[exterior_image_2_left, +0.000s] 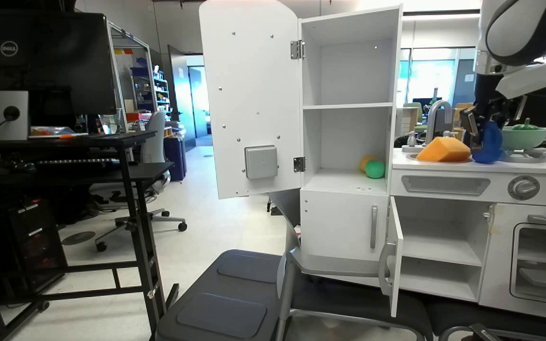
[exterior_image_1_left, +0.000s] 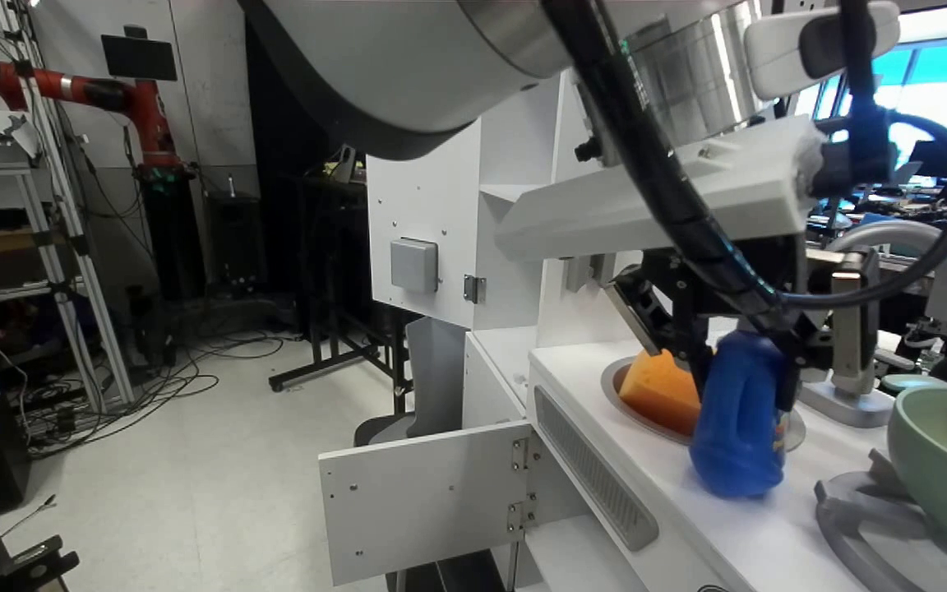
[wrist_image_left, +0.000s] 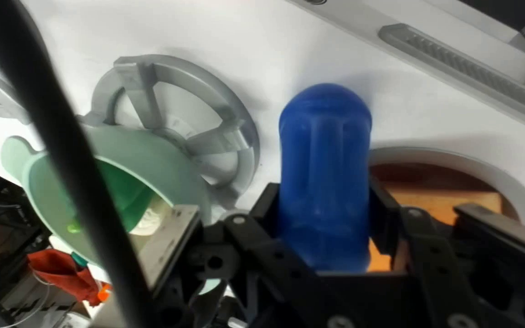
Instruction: Put the blue bottle and orange sponge inside the bottom cabinet
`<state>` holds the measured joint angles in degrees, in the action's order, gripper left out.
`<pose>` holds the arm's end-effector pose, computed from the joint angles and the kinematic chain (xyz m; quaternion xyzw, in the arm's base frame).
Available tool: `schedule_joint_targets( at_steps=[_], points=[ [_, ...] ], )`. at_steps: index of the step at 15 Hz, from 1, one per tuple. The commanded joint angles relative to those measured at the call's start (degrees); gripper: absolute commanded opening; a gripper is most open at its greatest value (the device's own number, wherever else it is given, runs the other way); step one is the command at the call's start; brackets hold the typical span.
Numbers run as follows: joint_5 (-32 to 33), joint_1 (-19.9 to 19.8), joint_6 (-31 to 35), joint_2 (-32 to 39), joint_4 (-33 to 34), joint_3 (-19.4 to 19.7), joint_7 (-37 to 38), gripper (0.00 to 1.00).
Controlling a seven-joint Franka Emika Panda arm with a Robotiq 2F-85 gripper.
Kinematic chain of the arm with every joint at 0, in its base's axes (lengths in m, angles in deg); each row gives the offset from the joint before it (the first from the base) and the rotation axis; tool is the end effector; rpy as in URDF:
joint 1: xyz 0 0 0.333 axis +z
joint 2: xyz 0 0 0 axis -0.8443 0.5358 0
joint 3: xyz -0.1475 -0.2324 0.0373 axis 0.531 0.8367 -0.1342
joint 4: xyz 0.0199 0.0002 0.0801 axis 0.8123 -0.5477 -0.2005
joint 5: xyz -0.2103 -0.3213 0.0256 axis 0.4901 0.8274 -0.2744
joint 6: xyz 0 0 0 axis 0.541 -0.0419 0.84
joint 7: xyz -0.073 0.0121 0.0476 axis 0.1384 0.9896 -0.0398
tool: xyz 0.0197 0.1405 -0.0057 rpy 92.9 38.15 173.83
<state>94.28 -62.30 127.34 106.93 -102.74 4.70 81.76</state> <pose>0.6009 -0.2202 0.2399 0.9698 -0.0985 0.1366 0.1765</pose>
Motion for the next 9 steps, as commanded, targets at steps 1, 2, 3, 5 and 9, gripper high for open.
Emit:
schedule_joint_targets(
  at_steps=[1, 2, 3, 5, 9],
  points=[
    [-5.36, -2.51, -5.58, -2.93, -1.61, -5.08, -11.09, 0.22],
    [-6.30, -2.58, -7.97, -4.78, -2.69, -6.14, -13.94, 0.22],
    [-6.68, -2.81, -10.15, -6.38, -3.66, -6.72, -16.53, 0.22],
    [-6.19, -2.83, -15.00, -9.88, -6.77, -7.36, -21.23, 0.22],
    [-4.67, -1.16, -23.28, -13.46, -10.22, -8.73, -25.18, 0.22]
  ],
)
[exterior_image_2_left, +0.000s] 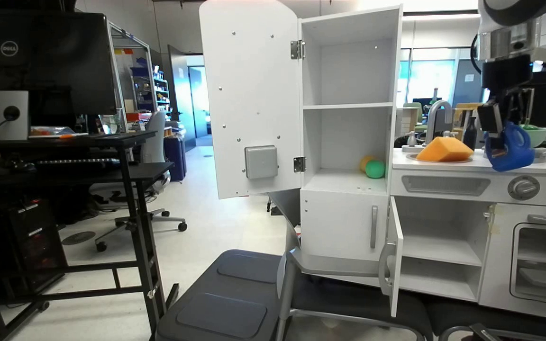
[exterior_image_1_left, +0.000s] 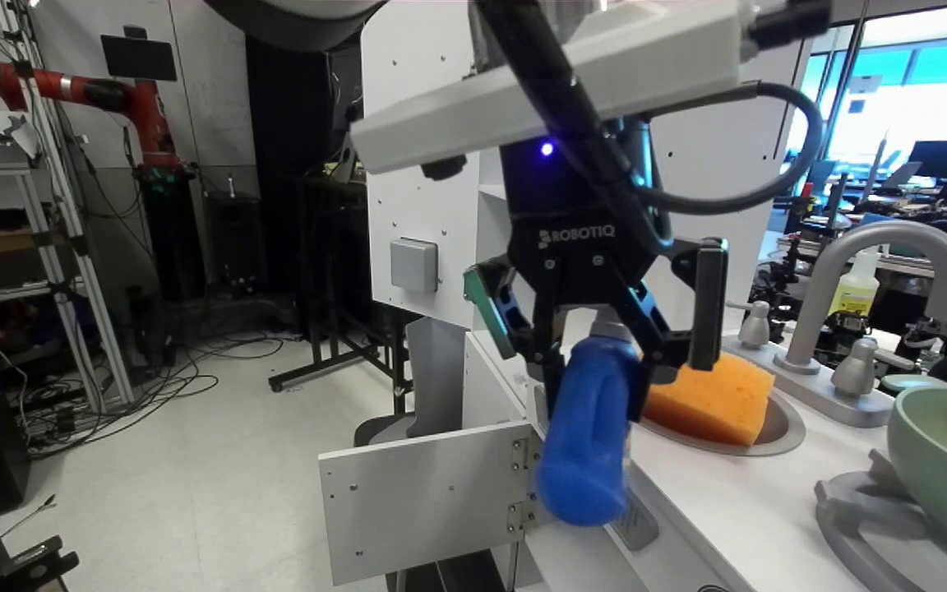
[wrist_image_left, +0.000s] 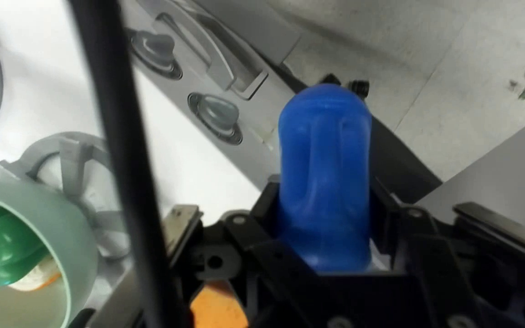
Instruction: Put the blue bottle and orange sponge inside the bottom cabinet
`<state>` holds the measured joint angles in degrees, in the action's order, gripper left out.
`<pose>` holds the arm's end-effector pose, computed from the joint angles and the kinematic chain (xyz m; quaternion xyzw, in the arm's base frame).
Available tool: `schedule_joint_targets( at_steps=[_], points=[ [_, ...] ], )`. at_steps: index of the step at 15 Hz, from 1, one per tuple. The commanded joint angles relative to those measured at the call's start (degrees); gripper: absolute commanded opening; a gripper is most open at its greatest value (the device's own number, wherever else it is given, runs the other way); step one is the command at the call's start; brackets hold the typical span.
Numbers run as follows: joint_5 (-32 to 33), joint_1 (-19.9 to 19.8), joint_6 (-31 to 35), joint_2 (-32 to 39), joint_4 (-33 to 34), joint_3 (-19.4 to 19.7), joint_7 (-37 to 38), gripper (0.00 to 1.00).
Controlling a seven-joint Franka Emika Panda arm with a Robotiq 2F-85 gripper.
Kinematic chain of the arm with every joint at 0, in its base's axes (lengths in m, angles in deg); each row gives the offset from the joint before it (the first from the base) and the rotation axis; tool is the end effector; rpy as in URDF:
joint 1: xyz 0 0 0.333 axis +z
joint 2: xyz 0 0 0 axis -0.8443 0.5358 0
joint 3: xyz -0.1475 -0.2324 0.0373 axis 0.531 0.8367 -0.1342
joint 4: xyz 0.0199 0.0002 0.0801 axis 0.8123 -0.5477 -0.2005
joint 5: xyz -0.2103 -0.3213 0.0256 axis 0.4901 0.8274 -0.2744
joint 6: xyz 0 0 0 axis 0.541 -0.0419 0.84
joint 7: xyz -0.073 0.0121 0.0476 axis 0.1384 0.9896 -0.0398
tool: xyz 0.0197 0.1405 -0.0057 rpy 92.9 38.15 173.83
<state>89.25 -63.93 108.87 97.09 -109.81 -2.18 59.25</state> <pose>0.5514 -0.1678 0.2492 0.9900 0.0663 -0.0123 0.1238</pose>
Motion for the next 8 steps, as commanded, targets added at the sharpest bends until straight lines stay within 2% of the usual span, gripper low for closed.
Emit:
schedule_joint_targets(
  at_steps=[1, 6, 8],
  points=[
    [0.78, 0.77, -4.40, -3.28, -4.22, -2.20, -1.91, 0.22],
    [4.28, 7.00, -0.57, 1.34, -6.97, -5.29, 12.59, 0.22],
    [7.01, 9.11, 3.00, 4.25, -9.18, -5.26, 18.31, 0.22]
  ],
)
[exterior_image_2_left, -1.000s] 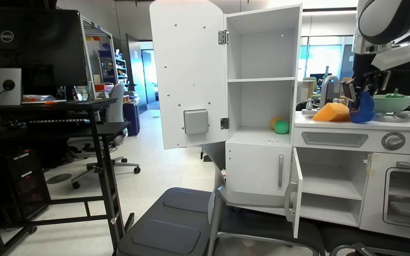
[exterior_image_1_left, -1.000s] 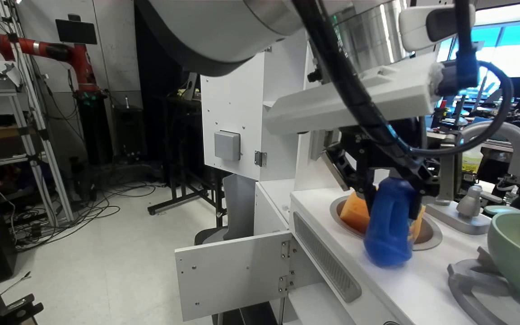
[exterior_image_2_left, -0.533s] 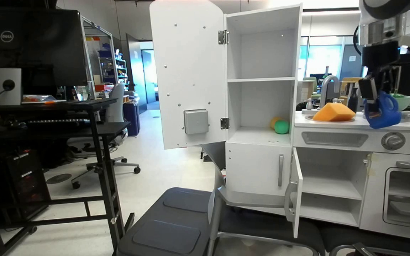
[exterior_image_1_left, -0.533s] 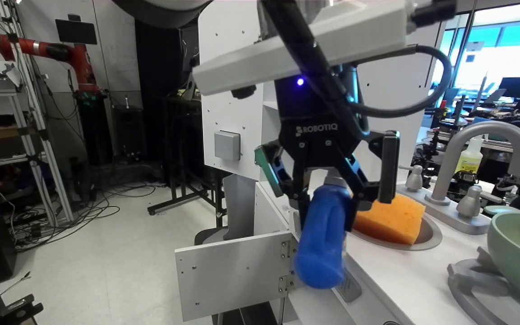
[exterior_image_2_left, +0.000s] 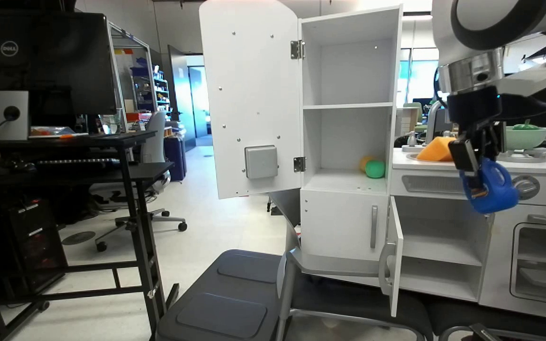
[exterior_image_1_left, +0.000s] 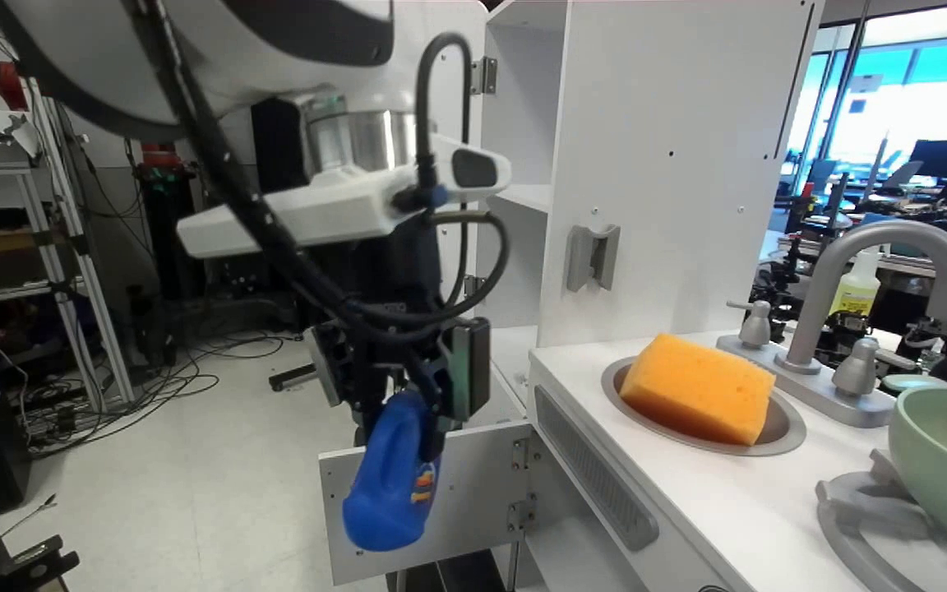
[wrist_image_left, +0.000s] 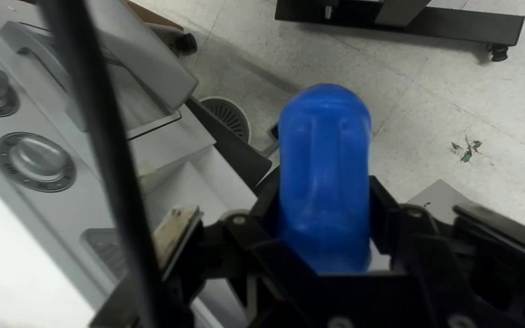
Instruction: Put the blue bottle and orange sponge inside the bottom cabinet
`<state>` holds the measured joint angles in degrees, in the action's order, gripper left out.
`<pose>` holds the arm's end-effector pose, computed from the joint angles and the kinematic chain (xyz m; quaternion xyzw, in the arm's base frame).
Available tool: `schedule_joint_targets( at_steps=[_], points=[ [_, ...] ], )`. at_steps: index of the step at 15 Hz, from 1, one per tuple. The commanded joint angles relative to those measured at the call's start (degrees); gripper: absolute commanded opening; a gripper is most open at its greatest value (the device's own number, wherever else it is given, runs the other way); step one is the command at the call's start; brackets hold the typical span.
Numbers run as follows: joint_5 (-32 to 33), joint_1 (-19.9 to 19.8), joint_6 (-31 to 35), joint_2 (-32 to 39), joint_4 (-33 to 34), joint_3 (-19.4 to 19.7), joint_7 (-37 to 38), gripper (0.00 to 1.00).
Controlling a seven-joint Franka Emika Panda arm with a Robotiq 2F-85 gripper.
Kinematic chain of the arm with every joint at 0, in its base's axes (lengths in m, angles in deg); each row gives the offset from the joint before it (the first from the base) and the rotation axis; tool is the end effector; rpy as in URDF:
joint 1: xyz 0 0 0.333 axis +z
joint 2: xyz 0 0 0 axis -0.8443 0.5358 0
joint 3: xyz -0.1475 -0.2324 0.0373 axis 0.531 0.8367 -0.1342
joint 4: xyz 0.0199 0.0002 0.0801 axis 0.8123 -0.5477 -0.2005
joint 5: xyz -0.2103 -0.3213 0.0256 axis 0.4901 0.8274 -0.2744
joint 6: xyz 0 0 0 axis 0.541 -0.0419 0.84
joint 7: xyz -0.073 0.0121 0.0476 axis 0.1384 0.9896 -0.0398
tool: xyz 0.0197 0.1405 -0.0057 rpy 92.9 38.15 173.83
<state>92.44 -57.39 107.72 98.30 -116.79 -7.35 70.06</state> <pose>0.5246 -0.0530 0.1862 0.9852 0.0985 -0.0690 0.1220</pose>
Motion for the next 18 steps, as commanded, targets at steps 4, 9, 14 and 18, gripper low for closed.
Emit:
schedule_joint_targets(
  at_steps=[4, 9, 14, 18],
  points=[
    [10.42, 7.79, 3.82, 5.25, -4.63, 1.60, 20.21, 0.22],
    [15.46, 10.20, 7.99, 11.96, -0.85, 6.22, 34.92, 0.22],
    [19.18, 11.34, 13.05, 22.15, 6.07, 10.49, 44.57, 0.22],
    [18.49, 14.01, 16.02, 31.63, 15.04, 13.89, 51.23, 0.22]
  ],
)
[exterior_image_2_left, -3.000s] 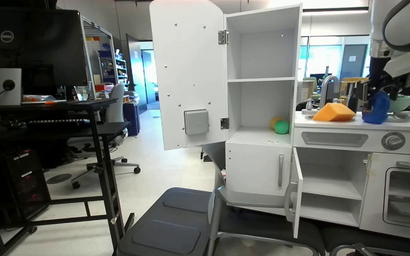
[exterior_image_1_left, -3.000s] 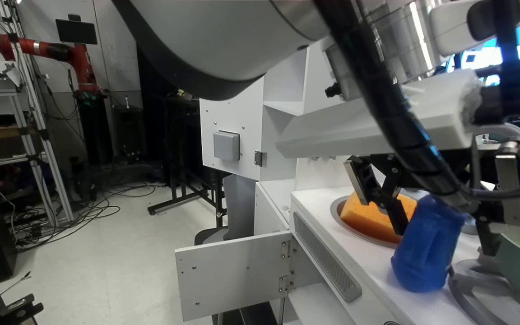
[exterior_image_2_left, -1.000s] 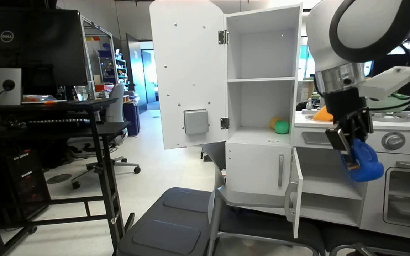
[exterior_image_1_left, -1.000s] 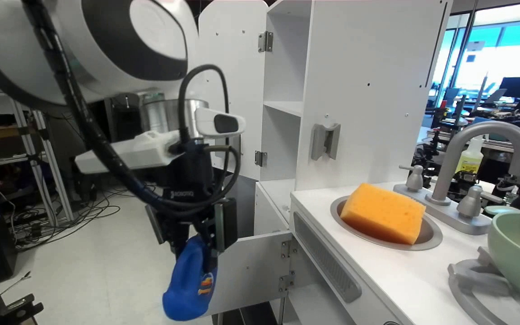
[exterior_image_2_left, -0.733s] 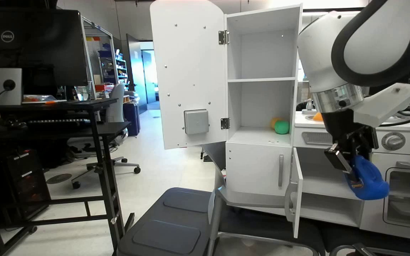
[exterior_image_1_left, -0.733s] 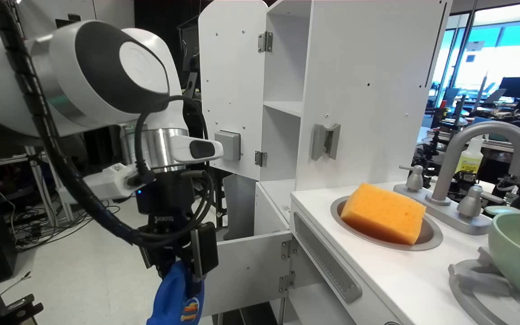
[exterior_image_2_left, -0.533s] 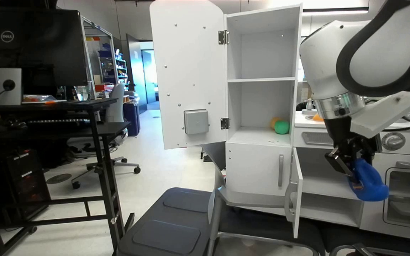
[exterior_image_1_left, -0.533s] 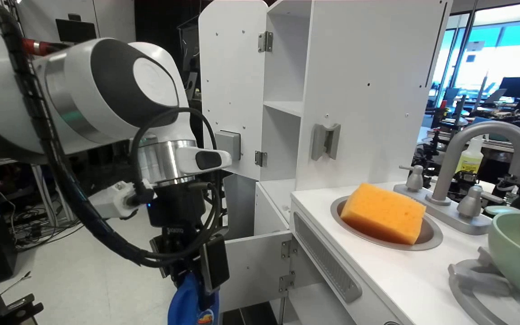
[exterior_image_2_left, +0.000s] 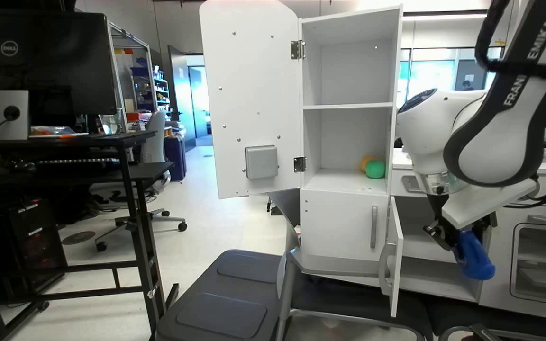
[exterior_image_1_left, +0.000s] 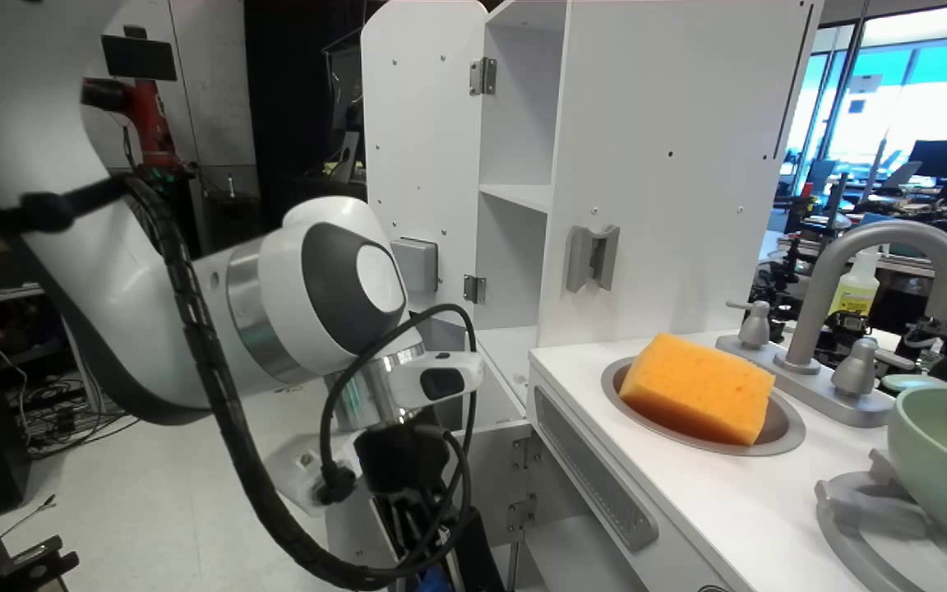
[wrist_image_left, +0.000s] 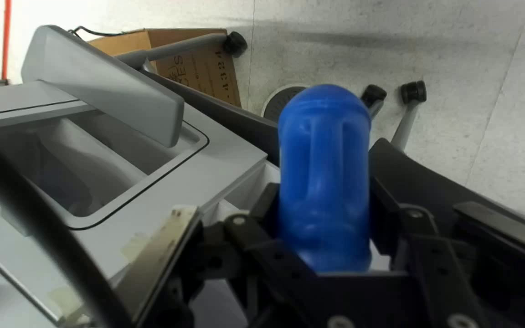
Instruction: Put the blue bottle and orange sponge inside the bottom cabinet
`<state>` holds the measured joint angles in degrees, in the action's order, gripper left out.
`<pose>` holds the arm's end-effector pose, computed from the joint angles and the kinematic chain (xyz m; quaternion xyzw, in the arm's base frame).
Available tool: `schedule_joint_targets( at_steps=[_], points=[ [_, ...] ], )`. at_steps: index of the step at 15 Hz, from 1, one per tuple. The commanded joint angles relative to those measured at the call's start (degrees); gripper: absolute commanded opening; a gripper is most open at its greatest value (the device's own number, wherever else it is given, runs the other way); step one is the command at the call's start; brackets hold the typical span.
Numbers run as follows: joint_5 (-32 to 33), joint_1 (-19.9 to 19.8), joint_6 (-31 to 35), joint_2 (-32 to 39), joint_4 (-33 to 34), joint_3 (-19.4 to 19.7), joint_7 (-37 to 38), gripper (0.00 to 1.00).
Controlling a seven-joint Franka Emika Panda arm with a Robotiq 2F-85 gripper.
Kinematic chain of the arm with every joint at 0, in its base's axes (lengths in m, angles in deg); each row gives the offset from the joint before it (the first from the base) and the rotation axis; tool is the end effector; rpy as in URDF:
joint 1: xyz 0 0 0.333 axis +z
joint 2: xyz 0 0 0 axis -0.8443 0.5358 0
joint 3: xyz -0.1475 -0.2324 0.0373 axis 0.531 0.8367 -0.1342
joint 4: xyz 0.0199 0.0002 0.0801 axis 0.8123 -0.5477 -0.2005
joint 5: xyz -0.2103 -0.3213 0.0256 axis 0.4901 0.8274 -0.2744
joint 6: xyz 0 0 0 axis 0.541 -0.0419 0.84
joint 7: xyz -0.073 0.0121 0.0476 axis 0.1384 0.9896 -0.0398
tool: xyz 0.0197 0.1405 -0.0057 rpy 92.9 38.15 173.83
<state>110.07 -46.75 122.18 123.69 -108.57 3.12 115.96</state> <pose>0.5277 -0.0556 0.0258 0.9639 -0.1032 -0.0059 0.2454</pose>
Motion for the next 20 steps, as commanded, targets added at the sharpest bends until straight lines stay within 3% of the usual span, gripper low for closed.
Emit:
schedule_joint_targets(
  at_steps=[1, 11, 13, 16, 17, 20],
  points=[
    [1.03, 3.54, 3.80, 9.88, 9.48, 4.77, 7.23, 0.22],
    [-0.68, 7.32, 3.32, 27.94, 31.20, 12.49, 18.49, 0.22],
    [1.40, 9.22, 6.84, 25.65, 25.18, 15.99, 21.29, 0.22],
    [1.57, 10.76, 8.22, 26.56, 23.27, 18.57, 24.43, 0.22],
    [1.37, 11.01, 9.06, 26.91, 22.67, 19.21, 25.26, 0.68],
    [1.01, 12.43, 9.49, 27.58, 21.03, 21.28, 26.97, 0.87]
  ],
)
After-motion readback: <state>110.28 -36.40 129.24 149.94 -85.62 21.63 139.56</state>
